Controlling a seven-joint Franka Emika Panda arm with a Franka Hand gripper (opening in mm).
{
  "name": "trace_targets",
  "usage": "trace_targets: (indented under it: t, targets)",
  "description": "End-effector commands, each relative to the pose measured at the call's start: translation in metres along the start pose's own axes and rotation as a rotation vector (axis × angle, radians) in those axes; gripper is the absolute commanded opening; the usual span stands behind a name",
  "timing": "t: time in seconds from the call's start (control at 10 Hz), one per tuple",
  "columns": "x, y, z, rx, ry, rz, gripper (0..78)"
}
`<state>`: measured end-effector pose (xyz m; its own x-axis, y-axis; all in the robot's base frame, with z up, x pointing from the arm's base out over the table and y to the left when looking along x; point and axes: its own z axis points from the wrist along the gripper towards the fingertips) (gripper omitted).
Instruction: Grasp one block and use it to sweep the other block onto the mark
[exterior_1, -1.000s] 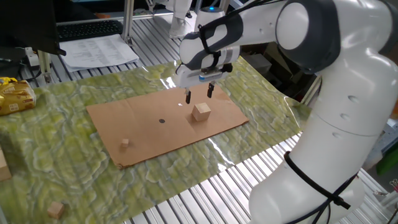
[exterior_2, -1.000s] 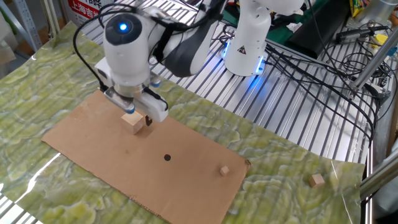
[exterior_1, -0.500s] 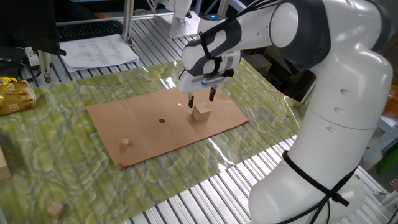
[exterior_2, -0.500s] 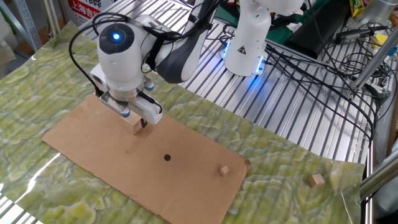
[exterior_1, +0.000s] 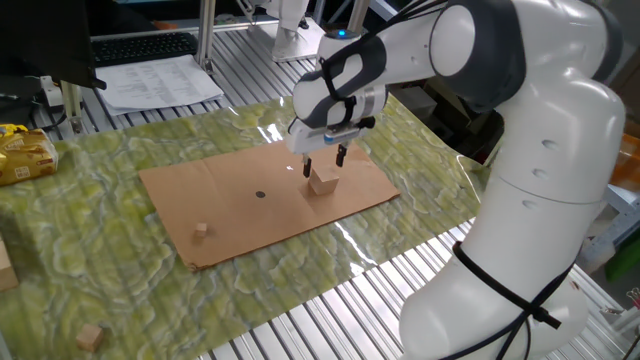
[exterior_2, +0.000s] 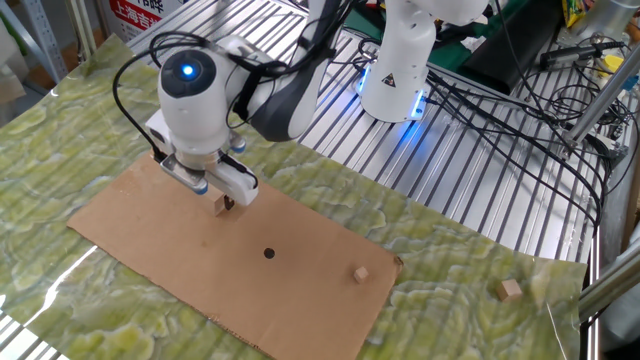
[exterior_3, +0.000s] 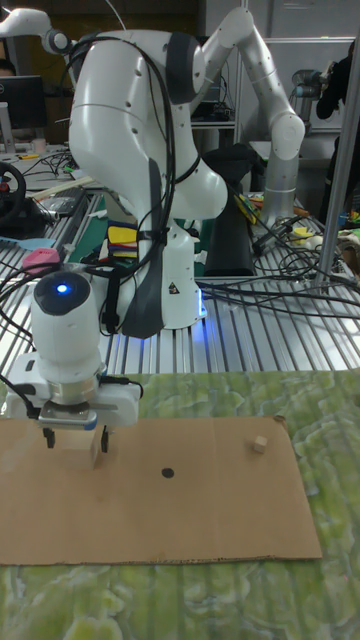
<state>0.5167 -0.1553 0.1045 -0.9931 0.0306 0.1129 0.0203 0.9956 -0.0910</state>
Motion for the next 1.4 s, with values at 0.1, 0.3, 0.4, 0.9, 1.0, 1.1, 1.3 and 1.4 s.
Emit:
trace_targets:
  t: [0.1, 0.3, 0.4, 0.9, 1.0, 1.1, 1.3, 1.4]
  targets:
    - [0.0001, -0.004, 0.0058, -0.018, -0.004, -0.01, 77.4]
    - [0.001, -0.0039, 0.0063, -0.055, 0.002, -0.006, 77.4]
    - [0.0011, -0.0033, 0.0084, -0.046, 0.007, -0.002, 77.4]
    - [0.0011, -0.0021, 0.0121, -0.042, 0.019, -0.014, 77.4]
    - [0.0011, -0.0021, 0.0121, -0.042, 0.027, -0.017, 77.4]
    - [0.0011, -0.0021, 0.0121, -0.042, 0.03, -0.019, 77.4]
    - [0.001, -0.002, 0.0123, -0.042, 0.03, -0.019, 77.4]
    - [0.0012, -0.0017, 0.0132, -0.042, 0.034, -0.021, 77.4]
